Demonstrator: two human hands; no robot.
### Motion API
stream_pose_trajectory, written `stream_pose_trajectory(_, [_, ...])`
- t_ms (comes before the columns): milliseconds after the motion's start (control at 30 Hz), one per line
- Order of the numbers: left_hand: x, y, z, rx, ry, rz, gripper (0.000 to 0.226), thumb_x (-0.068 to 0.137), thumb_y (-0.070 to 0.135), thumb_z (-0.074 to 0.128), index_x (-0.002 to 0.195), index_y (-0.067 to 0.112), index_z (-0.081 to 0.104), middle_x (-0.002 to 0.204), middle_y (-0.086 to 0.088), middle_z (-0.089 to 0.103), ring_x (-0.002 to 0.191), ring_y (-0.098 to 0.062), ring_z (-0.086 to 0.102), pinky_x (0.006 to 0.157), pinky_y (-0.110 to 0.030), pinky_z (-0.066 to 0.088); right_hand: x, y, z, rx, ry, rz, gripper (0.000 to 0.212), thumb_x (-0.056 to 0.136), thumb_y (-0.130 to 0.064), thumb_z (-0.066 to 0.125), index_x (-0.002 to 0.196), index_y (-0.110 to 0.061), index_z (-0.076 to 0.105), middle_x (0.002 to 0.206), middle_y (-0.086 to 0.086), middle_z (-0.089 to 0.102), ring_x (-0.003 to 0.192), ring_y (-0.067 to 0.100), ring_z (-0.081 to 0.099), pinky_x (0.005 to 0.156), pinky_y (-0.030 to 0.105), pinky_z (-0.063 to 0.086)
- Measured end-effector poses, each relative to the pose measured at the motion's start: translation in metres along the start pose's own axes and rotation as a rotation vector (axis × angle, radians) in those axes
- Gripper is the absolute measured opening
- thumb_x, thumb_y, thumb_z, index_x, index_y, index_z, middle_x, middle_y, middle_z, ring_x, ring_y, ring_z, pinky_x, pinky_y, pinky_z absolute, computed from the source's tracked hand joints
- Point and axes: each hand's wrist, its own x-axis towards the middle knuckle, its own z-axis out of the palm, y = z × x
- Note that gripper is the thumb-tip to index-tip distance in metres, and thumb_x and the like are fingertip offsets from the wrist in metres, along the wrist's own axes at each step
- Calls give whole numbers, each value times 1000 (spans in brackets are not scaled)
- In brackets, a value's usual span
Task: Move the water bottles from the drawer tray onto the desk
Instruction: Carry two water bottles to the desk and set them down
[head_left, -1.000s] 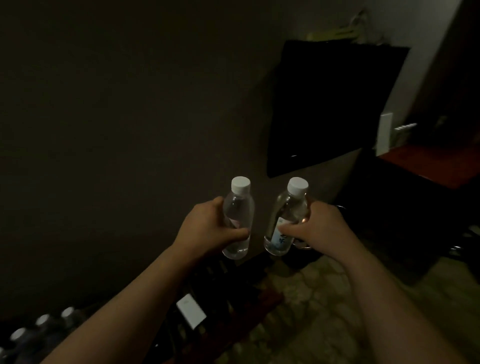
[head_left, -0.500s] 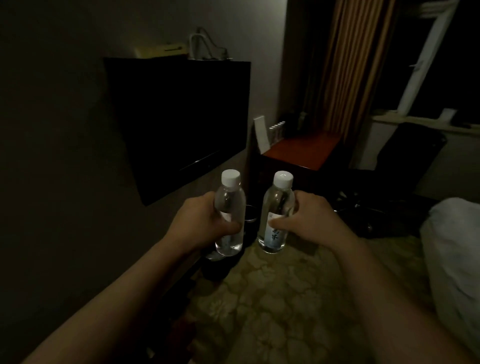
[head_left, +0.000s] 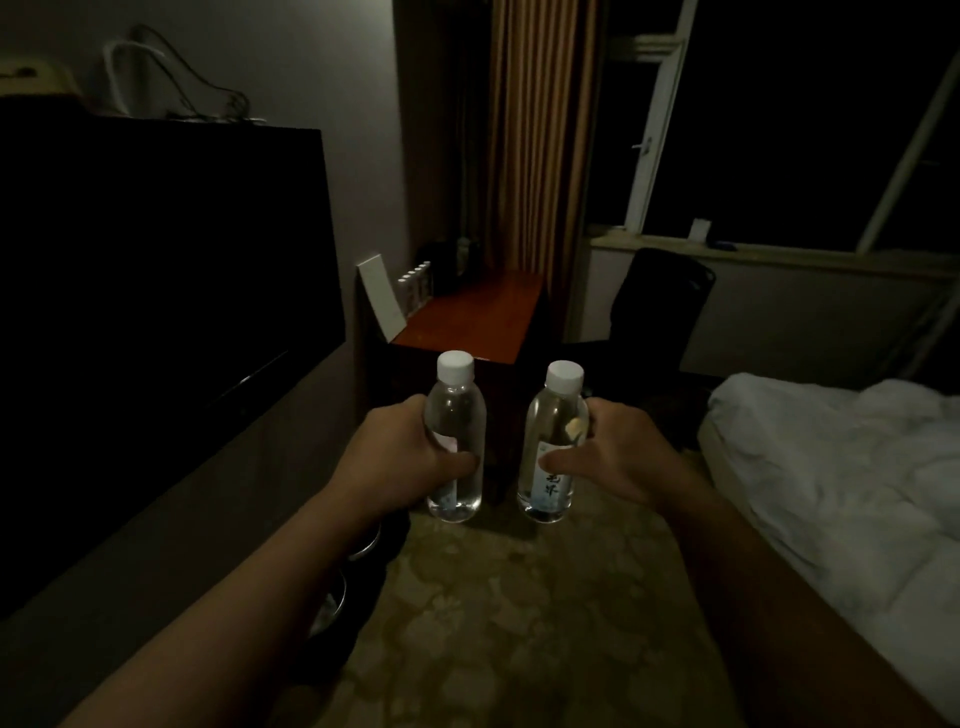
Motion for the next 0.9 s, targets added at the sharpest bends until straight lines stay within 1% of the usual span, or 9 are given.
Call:
stream_pose_trajectory(133, [83,-15,2,-7,-50,58,43,69,35,85,103,26,60,94,12,67,86,-3,65,81,-33,57,70,6,-5,1,55,41,41,76,-31,82,110,-24,60,104,-9,63,96,10,61,71,22,48])
stream_pose_trajectory(267, [155,-28,8,-18,-95,108,40,70,30,86,101,28,60,93,13,66,87,-3,64,79,-28,55,130,16,-7,61,106,78,38,75,-27,83,105,-24,60,102,-6,65,94,14,65,81,40,59])
stream_pose_trajectory(367, [172,-30,10,-38,-101,116,41,70,29,86,102,29,59,95,13,65,89,-3,64,83,-32,56,145,16,-10,73,100,90,38,74,-26,83,105,-23,60,103,-4,64,94,15,65,82,44,59])
stream_pose_trajectory(433, [256,-41,41,-37,-162,116,41,70,31,85,102,28,60,96,12,66,90,-4,65,84,-36,57,220,51,-21,88,120,125,37,72,-26,83,102,-24,61,102,-5,65,93,14,65,82,44,59])
stream_pose_trajectory(533, [266,-42,45,-46,-177,109,41,69,33,84,103,27,61,97,10,67,90,-5,66,85,-40,58,227,53,-24,115,134,129,37,71,-25,83,102,-24,62,100,-4,66,92,14,66,81,44,60])
stream_pose_trajectory(633, [313,-47,73,-51,-197,103,43,70,32,84,106,27,61,100,10,68,94,-6,65,88,-41,57,269,81,-33,138,116,127,36,71,-26,82,102,-24,62,99,-3,66,91,15,67,80,43,60])
stream_pose_trajectory(700, [351,-45,94,-54,-186,95,44,70,31,84,107,26,62,100,9,68,94,-5,65,89,-39,56,308,106,-42,141,109,122,36,72,-25,83,102,-23,63,99,-3,66,91,14,66,76,37,59])
stream_pose_trajectory(800, [409,-41,127,-39,-171,82,44,70,32,85,106,24,61,99,8,67,91,-6,65,87,-39,58,364,141,-63,147,103,93,35,73,-22,83,102,-21,63,99,-3,66,90,10,64,66,23,50])
stream_pose_trajectory(900, [470,-31,156,-40,-148,52,42,71,30,85,105,23,61,97,8,68,90,-5,66,85,-36,58,425,170,-90,160,59,76,35,73,-21,82,102,-22,63,100,-4,67,92,10,65,71,27,53])
